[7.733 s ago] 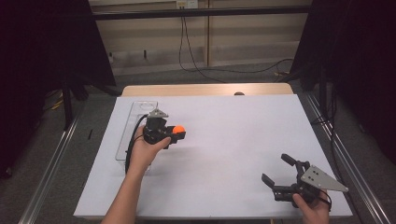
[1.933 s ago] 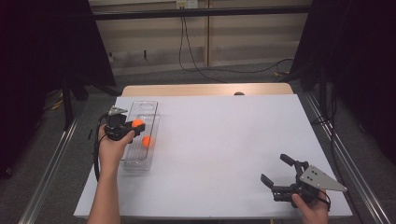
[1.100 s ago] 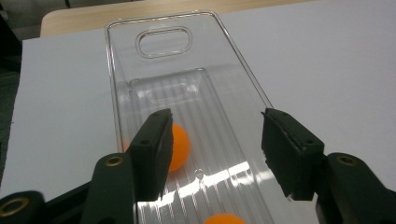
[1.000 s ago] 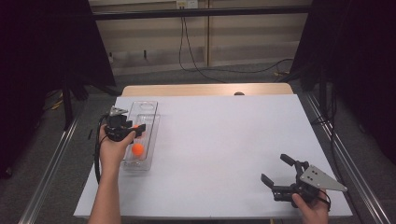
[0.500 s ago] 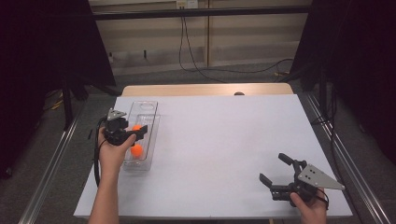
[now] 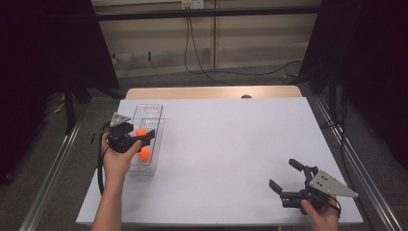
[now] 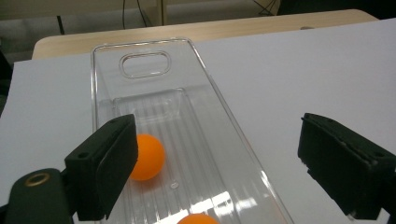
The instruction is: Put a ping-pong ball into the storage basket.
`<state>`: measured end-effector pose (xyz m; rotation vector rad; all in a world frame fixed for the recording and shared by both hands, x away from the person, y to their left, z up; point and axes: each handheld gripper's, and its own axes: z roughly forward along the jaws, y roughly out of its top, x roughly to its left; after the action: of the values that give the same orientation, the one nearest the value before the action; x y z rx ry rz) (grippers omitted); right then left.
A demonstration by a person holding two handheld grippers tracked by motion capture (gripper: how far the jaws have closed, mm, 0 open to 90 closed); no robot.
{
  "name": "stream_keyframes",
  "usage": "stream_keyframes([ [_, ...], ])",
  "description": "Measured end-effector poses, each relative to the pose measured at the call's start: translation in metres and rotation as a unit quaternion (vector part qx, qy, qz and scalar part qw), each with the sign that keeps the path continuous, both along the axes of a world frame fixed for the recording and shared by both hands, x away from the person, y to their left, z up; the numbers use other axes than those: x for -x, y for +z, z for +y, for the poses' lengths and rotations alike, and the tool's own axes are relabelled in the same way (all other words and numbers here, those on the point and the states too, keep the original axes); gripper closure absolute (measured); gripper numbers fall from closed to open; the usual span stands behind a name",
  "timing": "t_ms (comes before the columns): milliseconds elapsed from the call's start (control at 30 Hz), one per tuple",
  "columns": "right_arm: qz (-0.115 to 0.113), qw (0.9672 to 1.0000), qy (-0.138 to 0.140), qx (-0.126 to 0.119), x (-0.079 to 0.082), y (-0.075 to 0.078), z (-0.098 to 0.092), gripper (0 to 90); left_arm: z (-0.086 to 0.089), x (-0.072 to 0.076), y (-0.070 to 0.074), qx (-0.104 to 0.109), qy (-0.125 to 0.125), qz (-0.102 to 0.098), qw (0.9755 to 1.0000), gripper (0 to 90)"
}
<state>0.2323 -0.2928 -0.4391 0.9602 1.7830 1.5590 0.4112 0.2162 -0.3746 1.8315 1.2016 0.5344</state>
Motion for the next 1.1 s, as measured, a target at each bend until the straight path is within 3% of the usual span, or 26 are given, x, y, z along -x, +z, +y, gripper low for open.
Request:
stream_keyframes([
  [567,-0.001,1.0000,-0.003,-0.002,0.001,0.001,-0.001,2.2,-0.006,0.009,-0.005,0.012,-0.017,-0.025,0.9995,10.0],
  [800,-0.002,1.0000,-0.002,-0.002,0.002,0.001,-0.002,2.3,-0.008,0.014,-0.006,0.000,-0.025,-0.024,0.9994,6.6],
  [900,-0.001,1.0000,-0.003,-0.002,0.002,0.001,-0.002,2.2,-0.007,0.019,-0.006,0.010,-0.029,-0.037,0.9989,6.3],
  [1033,-0.002,1.0000,-0.004,-0.003,0.002,0.001,-0.002,2.2,-0.006,0.025,-0.008,0.019,-0.036,-0.039,0.9984,5.8],
  [1100,-0.002,1.0000,-0.003,-0.001,0.002,0.001,-0.002,2.2,-0.006,0.028,-0.009,0.014,-0.036,-0.047,0.9981,5.9],
])
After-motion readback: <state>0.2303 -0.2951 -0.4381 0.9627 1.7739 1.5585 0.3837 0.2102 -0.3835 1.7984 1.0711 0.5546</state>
